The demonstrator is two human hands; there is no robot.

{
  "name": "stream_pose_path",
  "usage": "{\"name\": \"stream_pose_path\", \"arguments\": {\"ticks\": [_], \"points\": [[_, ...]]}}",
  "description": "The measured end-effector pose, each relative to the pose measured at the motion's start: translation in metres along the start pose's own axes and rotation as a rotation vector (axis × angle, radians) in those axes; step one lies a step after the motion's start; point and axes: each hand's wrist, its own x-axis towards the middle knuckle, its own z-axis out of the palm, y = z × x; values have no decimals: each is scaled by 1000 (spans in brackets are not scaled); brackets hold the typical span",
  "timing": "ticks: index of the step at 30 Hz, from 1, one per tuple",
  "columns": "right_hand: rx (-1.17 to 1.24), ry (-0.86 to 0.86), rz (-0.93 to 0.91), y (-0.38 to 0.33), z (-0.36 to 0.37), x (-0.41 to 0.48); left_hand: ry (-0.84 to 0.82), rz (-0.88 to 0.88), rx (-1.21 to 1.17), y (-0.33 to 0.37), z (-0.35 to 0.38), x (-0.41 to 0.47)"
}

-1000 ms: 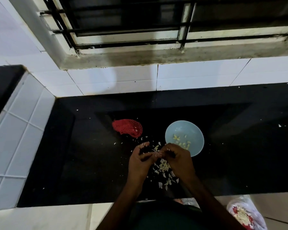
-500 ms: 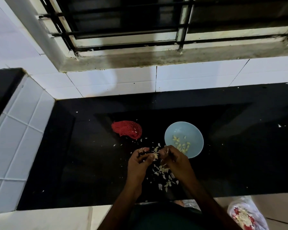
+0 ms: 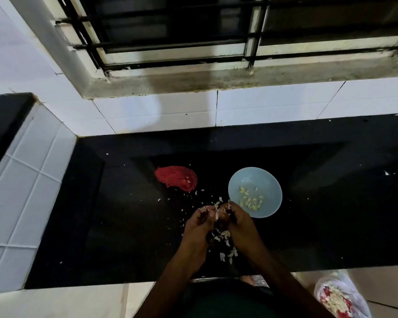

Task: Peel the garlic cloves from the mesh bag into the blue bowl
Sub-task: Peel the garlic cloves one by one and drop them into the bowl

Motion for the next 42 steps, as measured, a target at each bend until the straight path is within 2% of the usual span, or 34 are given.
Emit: {"name": "stream_pose_path", "arguments": {"ticks": [9,14,20,26,29,36,42], "points": [[-105,154,-61,-5,-7,-6,37,17,-140,1,-3,3],[-154,180,-30,-5,-16,-11,86,43,-88,-3,-9,7],[-427,140,-20,9,-26,-9,147,76,3,-4,-14,12],[-562,170,-2,4,-29,-8,160,94,30,-6,-13,14],[-512,193,-10,9,-29,-6,157,88,10,-7,-14,17],[-548,74,-59,24,-31,-8,144,81,16,-10,-13,20],[-359,30,-33,10,-22,-4,121,95,107,-14,-11,22]]}}
